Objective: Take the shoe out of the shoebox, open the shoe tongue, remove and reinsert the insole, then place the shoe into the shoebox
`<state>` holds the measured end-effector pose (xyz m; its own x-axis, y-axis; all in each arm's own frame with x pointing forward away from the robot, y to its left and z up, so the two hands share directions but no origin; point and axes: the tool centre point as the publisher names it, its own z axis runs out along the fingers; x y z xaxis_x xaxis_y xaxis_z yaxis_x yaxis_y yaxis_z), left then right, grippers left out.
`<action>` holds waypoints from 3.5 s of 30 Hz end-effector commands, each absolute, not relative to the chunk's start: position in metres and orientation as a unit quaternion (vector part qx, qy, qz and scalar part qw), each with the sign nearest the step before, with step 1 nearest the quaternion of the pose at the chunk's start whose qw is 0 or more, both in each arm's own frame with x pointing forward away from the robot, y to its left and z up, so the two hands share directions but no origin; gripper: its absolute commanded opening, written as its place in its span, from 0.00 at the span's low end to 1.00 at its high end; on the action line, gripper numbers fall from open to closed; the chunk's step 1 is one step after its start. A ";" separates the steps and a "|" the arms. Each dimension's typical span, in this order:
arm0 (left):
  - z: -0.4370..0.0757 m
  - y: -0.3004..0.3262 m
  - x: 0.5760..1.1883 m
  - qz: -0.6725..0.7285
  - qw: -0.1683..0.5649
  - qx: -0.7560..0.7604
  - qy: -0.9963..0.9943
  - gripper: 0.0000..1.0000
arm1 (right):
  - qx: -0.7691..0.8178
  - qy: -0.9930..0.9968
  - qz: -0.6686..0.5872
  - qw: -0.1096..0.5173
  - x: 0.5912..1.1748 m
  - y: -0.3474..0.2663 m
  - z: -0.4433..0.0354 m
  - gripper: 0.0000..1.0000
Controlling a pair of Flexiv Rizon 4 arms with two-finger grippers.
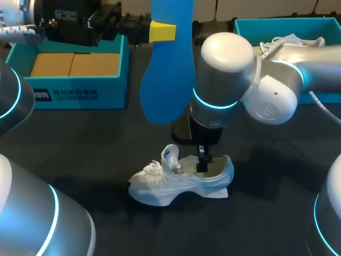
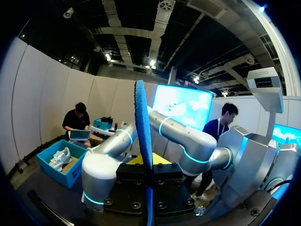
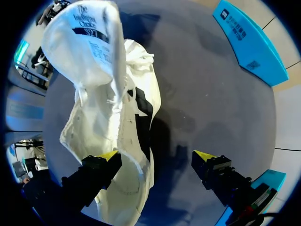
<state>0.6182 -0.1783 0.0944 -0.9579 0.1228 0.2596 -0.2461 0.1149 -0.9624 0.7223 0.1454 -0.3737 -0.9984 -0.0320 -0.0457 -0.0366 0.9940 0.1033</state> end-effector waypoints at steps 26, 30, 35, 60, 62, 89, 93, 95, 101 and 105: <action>0.094 -0.180 0.619 0.664 0.139 0.041 -0.734 0.00 | 0.004 0.999 0.033 -0.022 0.700 0.152 -0.376 0.00; 0.094 -0.180 0.619 0.664 0.139 0.041 -0.734 0.00 | 0.023 0.999 0.036 -0.029 0.696 0.153 -0.365 0.00; 0.094 -0.180 0.619 0.664 0.139 0.041 -0.734 0.00 | 0.075 0.996 0.042 -0.025 0.691 0.152 -0.346 0.00; 0.094 -0.180 0.619 0.664 0.139 0.041 -0.734 0.00 | 0.359 0.933 -0.003 0.037 0.667 0.174 -0.315 0.00; 0.094 -0.180 0.619 0.664 0.139 0.041 -0.734 0.00 | 0.381 0.924 0.010 0.041 0.669 0.172 -0.315 0.00; 0.094 -0.180 0.619 0.664 0.139 0.041 -0.734 0.00 | 0.641 0.753 0.148 0.022 0.654 0.148 -0.308 0.00; 0.094 -0.180 0.619 0.664 0.139 0.041 -0.734 0.00 | 0.641 0.753 0.148 0.022 0.654 0.148 -0.308 0.00; 0.094 -0.180 0.619 0.664 0.139 0.041 -0.734 0.00 | 0.641 0.753 0.148 0.022 0.654 0.148 -0.308 0.00; 0.094 -0.180 0.619 0.664 0.139 0.041 -0.734 0.00 | 0.698 0.706 0.124 -0.004 0.658 0.152 -0.327 0.00; 0.094 -0.180 0.619 0.664 0.139 0.041 -0.734 0.00 | 0.707 0.694 0.133 -0.013 0.659 0.153 -0.333 0.00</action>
